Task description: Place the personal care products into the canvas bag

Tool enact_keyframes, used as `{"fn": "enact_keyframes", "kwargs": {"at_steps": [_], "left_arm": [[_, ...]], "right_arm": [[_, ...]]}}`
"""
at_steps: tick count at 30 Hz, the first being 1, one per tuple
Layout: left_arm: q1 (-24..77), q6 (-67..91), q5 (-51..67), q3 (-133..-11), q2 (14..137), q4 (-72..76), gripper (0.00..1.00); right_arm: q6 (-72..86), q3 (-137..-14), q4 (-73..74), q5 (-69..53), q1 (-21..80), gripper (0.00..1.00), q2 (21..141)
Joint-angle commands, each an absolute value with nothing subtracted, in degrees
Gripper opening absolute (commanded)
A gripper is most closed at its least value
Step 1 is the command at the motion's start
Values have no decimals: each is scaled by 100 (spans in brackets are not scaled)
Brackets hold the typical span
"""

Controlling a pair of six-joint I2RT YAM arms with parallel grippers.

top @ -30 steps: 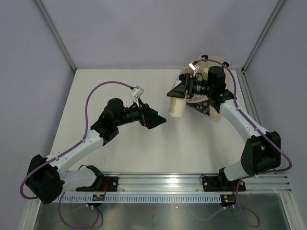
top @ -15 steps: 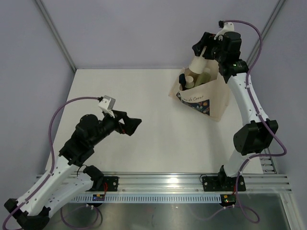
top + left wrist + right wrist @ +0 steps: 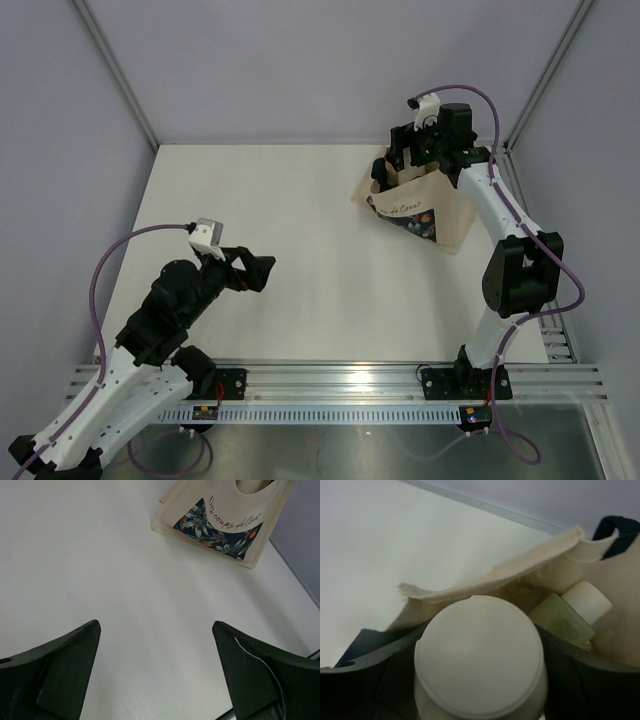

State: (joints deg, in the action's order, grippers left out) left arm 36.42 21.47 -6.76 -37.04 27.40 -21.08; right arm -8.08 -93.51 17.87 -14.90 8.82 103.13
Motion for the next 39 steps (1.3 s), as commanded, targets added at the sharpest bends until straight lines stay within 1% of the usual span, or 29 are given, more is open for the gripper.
{"fn": "enact_keyframes", "kwargs": {"at_steps": [1, 2, 3, 10, 18, 20, 23, 24, 32, 34, 39], "left_arm": [[3630, 2223, -888, -3709, 2830, -1907, 99], [3630, 2258, -888, -3700, 2839, -1907, 99], [3630, 2328, -879, -3674, 2848, -1864, 99], [3630, 2435, -747, -3586, 2909, -1749, 99], [3630, 2505, -1019, -3542, 2751, -1898, 99], [3630, 2505, -1089, -3542, 2733, -1942, 99], [3630, 2522, -1151, -3542, 2707, -1960, 99], [3630, 2522, -1151, -3525, 2716, -1943, 99], [3630, 2627, -1291, -3612, 2716, -2100, 99], [3630, 2654, -1353, -3656, 2681, -2171, 99], [3630, 2681, -1415, -3674, 2610, -2364, 99]], "right_arm": [[-1888, -9615, 1889, -2575, 958, 97, 9906], [-1942, -9607, 1916, -2540, 958, 99, 9888], [-1942, -9589, 1907, -2410, 949, 99, 9827], [-1696, -9606, 2091, -2505, 598, 99, 9519], [-1662, -9545, 2653, -2936, 203, 100, 8562], [-1372, -9440, 2716, -2700, 185, 99, 8220], [-538, -9054, 2646, -1219, 176, 100, 7754], [-414, -8835, 2646, -1039, 176, 100, 7648], [-35, -8016, 2944, -555, 185, 99, 6628], [289, -7788, 2918, -388, 176, 100, 6365], [308, -7384, 2953, 139, 185, 100, 6047]]}}
